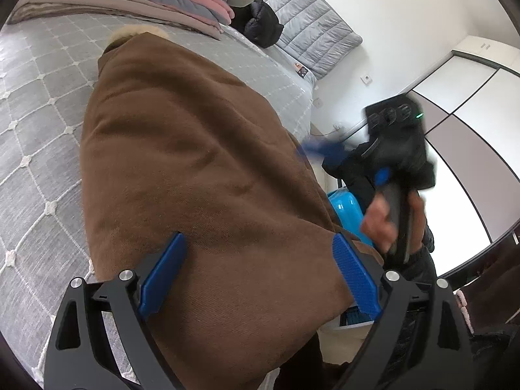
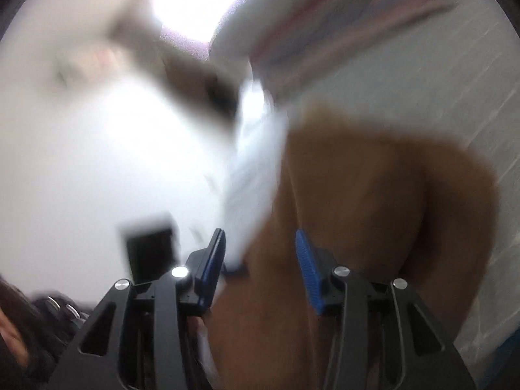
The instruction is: Fold large clothes
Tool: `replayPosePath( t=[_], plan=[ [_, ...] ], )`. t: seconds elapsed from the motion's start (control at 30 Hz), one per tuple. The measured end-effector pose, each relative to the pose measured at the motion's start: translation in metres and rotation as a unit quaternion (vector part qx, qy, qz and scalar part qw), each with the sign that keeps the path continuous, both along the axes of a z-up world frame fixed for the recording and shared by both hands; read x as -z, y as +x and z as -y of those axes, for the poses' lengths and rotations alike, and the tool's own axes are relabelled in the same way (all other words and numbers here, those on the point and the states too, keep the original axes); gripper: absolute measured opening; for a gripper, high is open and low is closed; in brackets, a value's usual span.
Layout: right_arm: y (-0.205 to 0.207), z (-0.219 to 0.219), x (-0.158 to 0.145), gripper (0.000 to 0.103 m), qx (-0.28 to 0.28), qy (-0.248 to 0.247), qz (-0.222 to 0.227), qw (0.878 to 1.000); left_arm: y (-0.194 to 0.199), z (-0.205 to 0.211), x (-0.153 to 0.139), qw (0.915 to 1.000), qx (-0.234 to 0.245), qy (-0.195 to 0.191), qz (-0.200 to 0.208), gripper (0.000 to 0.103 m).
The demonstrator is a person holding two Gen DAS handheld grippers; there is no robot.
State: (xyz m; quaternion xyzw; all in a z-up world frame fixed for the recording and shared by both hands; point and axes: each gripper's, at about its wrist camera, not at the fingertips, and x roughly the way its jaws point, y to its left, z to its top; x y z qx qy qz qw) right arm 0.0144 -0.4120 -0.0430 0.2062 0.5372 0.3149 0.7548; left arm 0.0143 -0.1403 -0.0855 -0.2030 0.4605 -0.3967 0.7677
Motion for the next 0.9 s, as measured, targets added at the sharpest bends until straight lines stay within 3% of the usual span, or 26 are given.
replayPosePath(
  t=[0.03, 0.07, 0.13, 0.2, 0.23, 0.3, 0.33, 0.37, 0.4, 0.43, 0.47, 0.5, 0.53, 0.57, 0.67, 0.77, 0.8, 0.83, 0.9],
  plan=[
    [0.0, 0.012, 0.026, 0.001, 0.027, -0.055, -0.022, 0.998, 0.0, 0.0, 0.0, 1.0, 0.0, -0.001, 0.001, 0.087],
    [0.001, 0.025, 0.045, 0.0, 0.045, -0.05, -0.044, 0.997, 0.0, 0.0, 0.001, 1.0, 0.002, -0.006, 0.0, 0.087],
    [-0.009, 0.06, 0.064, 0.0, 0.089, 0.044, -0.078, 0.992, -0.001, 0.0, 0.002, 0.9997, 0.013, -0.018, -0.002, 0.087],
    [-0.025, 0.06, 0.042, 0.001, 0.095, 0.032, -0.042, 0.994, -0.005, 0.003, -0.004, 0.9999, 0.012, -0.007, 0.005, 0.087],
    [-0.034, 0.06, 0.027, 0.007, 0.095, 0.029, -0.024, 0.995, -0.007, 0.003, -0.007, 0.9999, 0.013, -0.005, 0.009, 0.087],
    [-0.058, 0.049, -0.005, 0.007, 0.075, 0.071, 0.007, 0.995, -0.009, -0.001, -0.011, 0.9998, 0.016, -0.01, 0.012, 0.087],
    [-0.068, 0.046, -0.019, 0.012, 0.055, 0.088, 0.018, 0.994, -0.009, -0.003, -0.013, 0.9998, 0.013, -0.011, 0.014, 0.087],
    [-0.079, 0.036, -0.027, 0.018, 0.029, 0.093, 0.019, 0.995, -0.01, -0.007, -0.016, 0.9997, 0.009, -0.014, 0.016, 0.087],
    [-0.086, 0.028, -0.027, 0.034, 0.007, 0.081, 0.011, 0.997, -0.011, -0.009, -0.018, 0.9997, 0.006, -0.018, 0.017, 0.087],
    [-0.098, 0.017, -0.016, 0.036, -0.007, 0.014, -0.01, 1.0, -0.013, -0.012, -0.02, 0.9996, 0.003, -0.021, 0.018, 0.087],
    [-0.088, 0.008, -0.005, 0.035, -0.008, -0.039, -0.029, 0.999, -0.015, -0.014, -0.021, 0.9996, 0.002, -0.021, 0.019, 0.087],
    [-0.09, 0.01, 0.016, 0.021, -0.001, -0.077, -0.051, 0.996, -0.017, -0.016, -0.022, 0.9996, 0.0, -0.021, 0.019, 0.087],
    [-0.09, 0.018, 0.03, 0.011, 0.014, -0.07, -0.065, 0.995, -0.019, -0.017, -0.023, 0.9996, -0.001, -0.022, 0.019, 0.087],
    [-0.093, 0.043, 0.046, 0.009, 0.052, -0.007, -0.09, 0.995, -0.022, -0.019, -0.023, 0.9996, -0.002, -0.023, 0.016, 0.087],
    [-0.114, 0.068, 0.035, 0.007, 0.083, 0.034, -0.068, 0.994, -0.031, -0.032, -0.027, 0.9996, -0.007, -0.024, 0.012, 0.087],
    [-0.133, 0.094, 0.004, 0.027, 0.1, 0.061, -0.014, 0.993, -0.028, -0.058, -0.024, 0.9994, -0.02, -0.028, 0.001, 0.087],
    [-0.138, 0.109, -0.008, 0.053, 0.12, 0.052, 0.005, 0.991, -0.023, -0.065, -0.018, 0.9989, -0.024, -0.037, -0.018, 0.088],
    [-0.14, 0.116, -0.019, 0.068, 0.138, 0.042, 0.015, 0.989, -0.018, -0.071, -0.011, 0.9978, -0.026, -0.045, -0.04, 0.089],
    [-0.137, 0.138, -0.029, 0.069, 0.176, 0.007, 0.034, 0.984, 0.001, -0.091, 0.014, 0.9896, -0.038, -0.091, -0.105, 0.089]
  ],
)
